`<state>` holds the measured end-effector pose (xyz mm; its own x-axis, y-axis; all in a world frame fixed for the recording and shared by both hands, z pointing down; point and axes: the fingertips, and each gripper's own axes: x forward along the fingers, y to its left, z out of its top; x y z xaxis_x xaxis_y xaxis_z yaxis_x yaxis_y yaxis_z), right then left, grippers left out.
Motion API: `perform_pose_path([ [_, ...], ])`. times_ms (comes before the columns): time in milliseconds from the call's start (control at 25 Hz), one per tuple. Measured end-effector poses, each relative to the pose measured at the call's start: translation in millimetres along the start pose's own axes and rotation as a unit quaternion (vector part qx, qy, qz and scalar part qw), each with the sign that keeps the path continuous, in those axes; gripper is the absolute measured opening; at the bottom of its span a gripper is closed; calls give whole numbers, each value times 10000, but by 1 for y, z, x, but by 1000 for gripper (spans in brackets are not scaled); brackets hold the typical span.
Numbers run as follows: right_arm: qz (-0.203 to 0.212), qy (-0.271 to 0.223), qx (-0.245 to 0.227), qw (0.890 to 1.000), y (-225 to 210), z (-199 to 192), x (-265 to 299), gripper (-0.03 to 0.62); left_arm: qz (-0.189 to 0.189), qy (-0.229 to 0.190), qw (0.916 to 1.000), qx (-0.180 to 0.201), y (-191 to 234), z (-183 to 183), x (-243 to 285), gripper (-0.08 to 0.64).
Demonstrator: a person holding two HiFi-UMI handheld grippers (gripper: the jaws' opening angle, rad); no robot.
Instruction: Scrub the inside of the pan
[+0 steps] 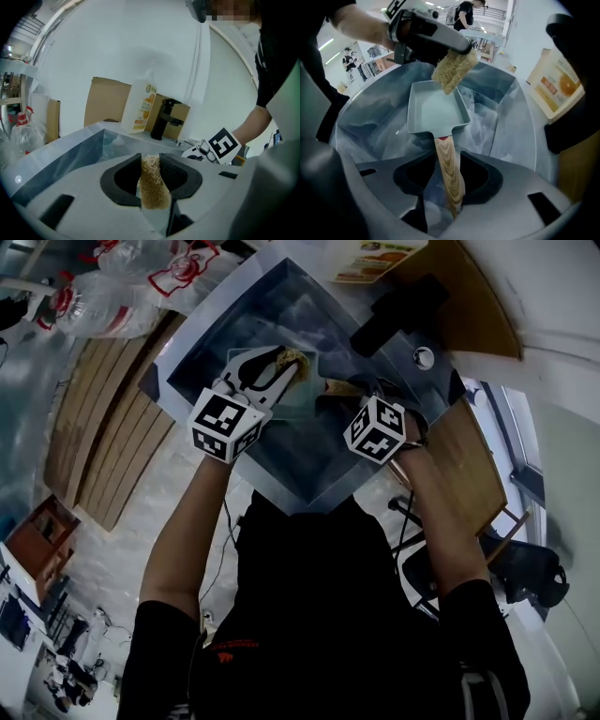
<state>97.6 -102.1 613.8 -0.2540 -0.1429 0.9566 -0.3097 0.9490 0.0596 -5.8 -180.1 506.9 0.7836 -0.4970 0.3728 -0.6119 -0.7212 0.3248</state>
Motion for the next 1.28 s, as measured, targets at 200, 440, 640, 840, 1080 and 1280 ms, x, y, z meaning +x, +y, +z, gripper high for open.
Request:
perform_pose_path([
  [200,117,503,-466,9976,0,-13,11,179,62,214,9998,12,4,-20,15,121],
  [440,241,873,-908,9917,-1,-18,24,156,173,494,9986,78,10,-42,38,123],
  [640,362,930,-1044,9895,2,-20,27,140,317,574,9976,238,14,-49,52,121],
  [840,377,921,-1046,9895,1,-19,26,138,243,739,9961,418,10,-65,66,121],
  [1080,379,937,-1042,9894,1,-19,27,137,165,840,9946,588,9,-75,75,120],
  [1280,388,951,-1032,9893,1,-19,28,137,177,931,9926,766,12,-74,71,120],
])
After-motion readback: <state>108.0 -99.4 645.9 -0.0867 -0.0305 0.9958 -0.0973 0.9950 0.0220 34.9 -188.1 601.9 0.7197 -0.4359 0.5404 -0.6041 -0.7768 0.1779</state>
